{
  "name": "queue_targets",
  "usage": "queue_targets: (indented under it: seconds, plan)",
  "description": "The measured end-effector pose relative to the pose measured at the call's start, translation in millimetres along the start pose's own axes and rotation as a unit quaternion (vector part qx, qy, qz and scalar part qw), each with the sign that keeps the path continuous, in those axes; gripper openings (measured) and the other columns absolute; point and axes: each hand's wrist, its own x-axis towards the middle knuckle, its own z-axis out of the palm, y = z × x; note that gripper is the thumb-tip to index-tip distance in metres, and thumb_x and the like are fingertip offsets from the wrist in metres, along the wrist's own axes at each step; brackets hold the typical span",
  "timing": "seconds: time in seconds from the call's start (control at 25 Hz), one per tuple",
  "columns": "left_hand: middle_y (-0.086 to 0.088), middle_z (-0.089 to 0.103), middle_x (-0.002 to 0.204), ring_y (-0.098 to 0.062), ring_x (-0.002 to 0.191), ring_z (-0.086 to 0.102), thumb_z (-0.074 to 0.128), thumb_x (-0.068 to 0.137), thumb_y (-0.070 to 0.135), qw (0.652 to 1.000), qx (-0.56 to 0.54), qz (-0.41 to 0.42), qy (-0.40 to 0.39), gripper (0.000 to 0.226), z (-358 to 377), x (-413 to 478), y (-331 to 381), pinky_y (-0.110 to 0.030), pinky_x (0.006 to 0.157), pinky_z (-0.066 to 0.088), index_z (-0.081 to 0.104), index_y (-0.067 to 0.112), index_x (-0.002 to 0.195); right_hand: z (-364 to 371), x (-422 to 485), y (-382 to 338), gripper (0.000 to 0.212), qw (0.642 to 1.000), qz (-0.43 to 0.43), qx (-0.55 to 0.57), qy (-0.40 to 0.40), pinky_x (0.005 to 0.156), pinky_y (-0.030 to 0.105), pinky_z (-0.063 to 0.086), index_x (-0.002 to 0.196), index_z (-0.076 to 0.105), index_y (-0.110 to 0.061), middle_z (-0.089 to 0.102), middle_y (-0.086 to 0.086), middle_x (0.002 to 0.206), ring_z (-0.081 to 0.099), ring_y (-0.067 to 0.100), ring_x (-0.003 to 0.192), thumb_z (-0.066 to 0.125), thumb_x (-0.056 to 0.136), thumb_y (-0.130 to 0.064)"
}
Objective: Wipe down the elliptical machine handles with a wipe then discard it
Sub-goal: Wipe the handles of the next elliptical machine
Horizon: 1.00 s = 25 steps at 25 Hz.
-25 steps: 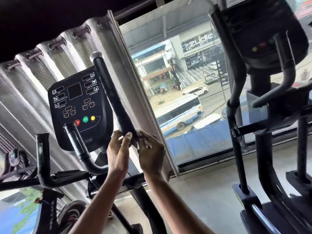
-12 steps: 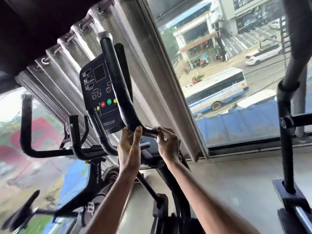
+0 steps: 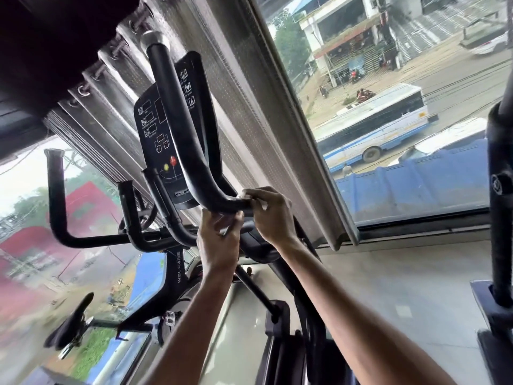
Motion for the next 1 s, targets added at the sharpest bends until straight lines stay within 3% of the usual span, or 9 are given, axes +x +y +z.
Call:
queue_targets:
  seconds: [0.12,0.2,0.36,0.52,0.6,0.72,0.8,0.88,1.0]
  plan:
    - [0.028,0.074,0.1,0.003,0.097,0.072,0.076,0.089,0.009,1.0,0.003,-0.006,0.003,0.035,-1.8,-1.6,3.8,-0.013,0.077,0.053,0.06,0.036,0.105,-6.4,-4.7,-29.5,0.024,0.993,-0.094,0.059,-0.036,0.086,0.025,0.056,0.109,0.077,-0.015,0.073,-0.006,0.106,0.07,0.007,0.095,0.066,0.09,-0.006]
    - [0.031,0.073,0.1,0.005,0.098,0.071,0.076,0.089,0.008,1.0,0.017,-0.01,0.008,0.037,-3.0,-1.8,3.4,-0.022,0.085,0.052,0.059,0.039,0.102,-8.9,-6.0,-33.6,0.023,0.991,-0.106,0.075,-0.042,0.086,0.032,0.058,0.109,0.077,-0.014,0.073,-0.005,0.106,0.07,0.007,0.096,0.066,0.09,-0.006]
    - [0.022,0.076,0.102,0.002,0.099,0.072,0.075,0.089,0.007,1.0,0.02,-0.007,0.011,0.036,-3.4,-1.2,4.7,-0.032,0.092,0.054,0.062,0.037,0.105,-6.4,-13.4,-23.8,0.024,0.988,-0.138,0.072,-0.023,0.084,0.026,0.058,0.109,0.078,-0.012,0.073,-0.004,0.105,0.07,0.005,0.097,0.07,0.089,-0.001]
    - [0.024,0.076,0.091,0.005,0.091,0.071,0.077,0.088,0.014,0.998,0.064,-0.005,0.021,0.025,5.2,1.9,-1.3,-0.045,0.104,0.051,0.068,0.022,0.109,-2.2,-9.7,27.8,0.025,0.997,-0.074,0.007,0.018,0.088,0.013,0.05,0.109,0.078,-0.016,0.074,-0.006,0.11,0.068,0.0,0.097,0.067,0.092,-0.002]
    - [0.03,0.073,0.08,0.009,0.086,0.07,0.076,0.088,0.012,0.998,0.065,-0.02,0.012,0.021,13.5,2.1,-3.3,-0.048,0.105,0.05,0.068,0.016,0.107,-0.2,-4.1,58.4,0.027,0.998,-0.023,-0.063,0.018,0.091,0.015,0.05,0.113,0.077,-0.02,0.073,-0.007,0.114,0.07,0.007,0.099,0.068,0.093,-0.005]
    - [0.033,0.072,0.08,0.012,0.085,0.068,0.075,0.086,0.013,0.997,0.068,-0.019,0.003,0.017,22.5,3.2,-7.9,-0.047,0.103,0.051,0.068,0.021,0.1,2.1,3.7,87.5,0.033,0.991,0.056,-0.125,-0.008,0.093,0.018,0.046,0.117,0.075,-0.024,0.072,-0.005,0.118,0.069,0.015,0.102,0.065,0.093,-0.004]
    - [0.034,0.071,0.079,0.012,0.086,0.067,0.075,0.087,0.012,0.998,0.066,-0.024,0.005,0.016,24.6,4.5,-10.8,-0.047,0.104,0.051,0.067,0.023,0.097,1.9,10.5,92.3,0.034,0.981,0.096,-0.169,-0.027,0.085,0.014,0.039,0.119,0.075,-0.027,0.071,-0.003,0.117,0.067,0.018,0.103,0.062,0.094,-0.007]
    - [0.033,0.072,0.081,0.007,0.09,0.069,0.075,0.088,0.014,0.998,0.064,-0.028,0.007,0.015,23.5,3.9,-10.3,-0.048,0.104,0.05,0.067,0.022,0.097,0.7,15.7,86.1,0.032,0.977,0.132,-0.165,-0.037,0.076,0.01,0.031,0.12,0.074,-0.025,0.07,0.0,0.118,0.065,0.018,0.104,0.059,0.096,-0.01]
    - [0.029,0.073,0.078,0.008,0.082,0.071,0.072,0.09,0.009,0.999,0.034,-0.024,0.002,0.017,17.5,2.2,-3.7,-0.049,0.107,0.049,0.067,0.018,0.103,0.1,17.1,69.0,0.028,0.983,0.15,-0.105,-0.011,0.079,0.007,0.033,0.116,0.075,-0.021,0.072,0.0,0.118,0.065,0.015,0.106,0.064,0.094,-0.009]
